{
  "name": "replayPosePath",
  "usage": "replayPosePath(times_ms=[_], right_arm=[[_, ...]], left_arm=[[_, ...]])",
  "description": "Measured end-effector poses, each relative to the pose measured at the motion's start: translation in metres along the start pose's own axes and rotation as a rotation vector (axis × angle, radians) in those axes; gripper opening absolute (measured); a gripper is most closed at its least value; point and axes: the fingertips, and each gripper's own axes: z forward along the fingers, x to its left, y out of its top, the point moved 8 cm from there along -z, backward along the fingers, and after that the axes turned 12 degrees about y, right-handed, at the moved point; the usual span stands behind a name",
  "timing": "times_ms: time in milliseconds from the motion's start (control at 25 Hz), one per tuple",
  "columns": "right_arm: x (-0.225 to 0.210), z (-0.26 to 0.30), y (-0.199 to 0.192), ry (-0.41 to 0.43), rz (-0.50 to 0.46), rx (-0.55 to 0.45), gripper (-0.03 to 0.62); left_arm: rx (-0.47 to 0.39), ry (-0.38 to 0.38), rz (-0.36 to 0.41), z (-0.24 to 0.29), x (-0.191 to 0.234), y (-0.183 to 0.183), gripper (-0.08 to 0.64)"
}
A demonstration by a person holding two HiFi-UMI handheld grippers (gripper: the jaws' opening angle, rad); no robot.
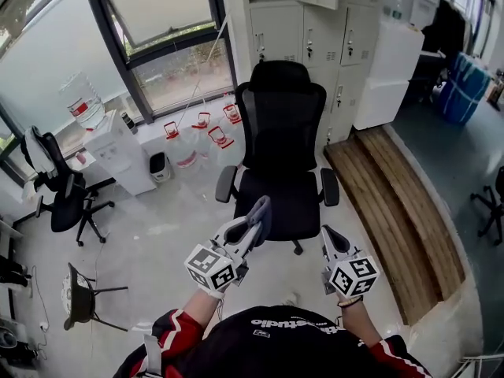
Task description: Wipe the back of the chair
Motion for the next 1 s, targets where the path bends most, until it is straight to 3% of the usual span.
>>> replayPosePath(times_ms=[480, 720, 1000], right_arm=[[0.185, -0.059, -0.03, -0.106, -0.076, -0.042, 0.014], [0.239, -0.082, -0.05, -0.13, -0.1, -0.024, 0.011], [0.271, -0.093, -0.049, -0.129, -0.12, -0.031, 0.008]], left_arm=[[-0.052, -0.032, 0.003, -0.192, -0.007, 0.004, 0.057], [-0.06, -0.055, 0.01, -0.247, -0.019, -0.001, 0.057], [-0.064, -0.087, -0.009, -0.271, -0.028, 0.0, 0.057]])
